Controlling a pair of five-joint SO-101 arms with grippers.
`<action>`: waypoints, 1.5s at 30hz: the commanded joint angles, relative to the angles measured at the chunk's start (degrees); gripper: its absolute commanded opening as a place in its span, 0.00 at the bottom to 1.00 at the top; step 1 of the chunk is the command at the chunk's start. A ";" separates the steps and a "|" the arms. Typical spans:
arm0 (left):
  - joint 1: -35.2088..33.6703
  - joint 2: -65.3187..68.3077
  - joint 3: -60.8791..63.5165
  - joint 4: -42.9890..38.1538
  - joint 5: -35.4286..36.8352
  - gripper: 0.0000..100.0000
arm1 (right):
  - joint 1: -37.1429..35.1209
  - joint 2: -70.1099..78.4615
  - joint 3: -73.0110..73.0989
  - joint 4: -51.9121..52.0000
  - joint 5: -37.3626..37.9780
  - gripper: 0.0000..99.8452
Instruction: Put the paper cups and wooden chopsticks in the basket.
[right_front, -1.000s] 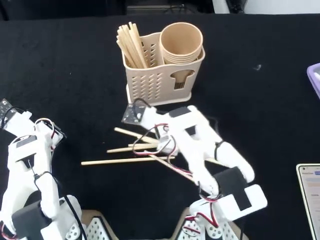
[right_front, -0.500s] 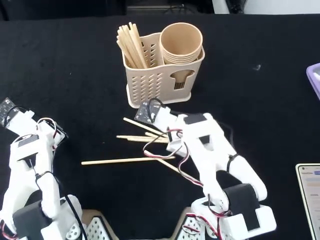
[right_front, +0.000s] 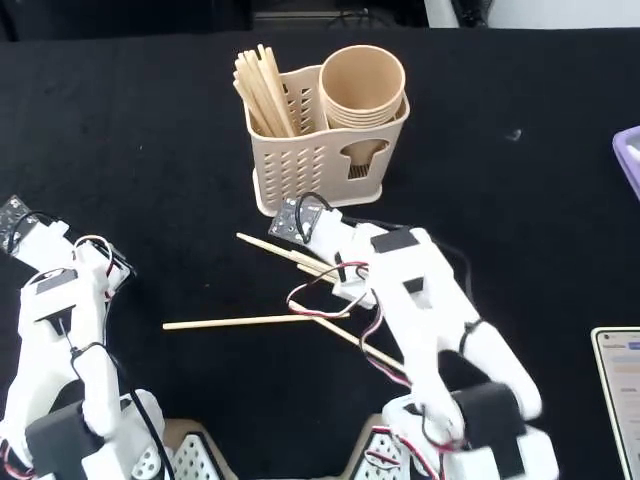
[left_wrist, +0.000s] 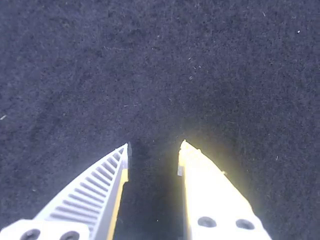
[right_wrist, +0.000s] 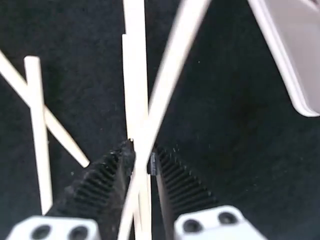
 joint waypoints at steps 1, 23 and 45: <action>0.84 -0.18 -3.91 -0.53 0.35 0.17 | -0.35 -6.90 -1.10 2.90 0.44 0.01; 0.22 -0.18 -3.74 -0.53 0.35 0.17 | -15.21 -12.53 -1.71 -11.60 -14.77 0.01; -1.98 -0.18 -4.00 -0.44 0.35 0.17 | -22.59 -12.53 -17.01 -21.10 -23.56 0.01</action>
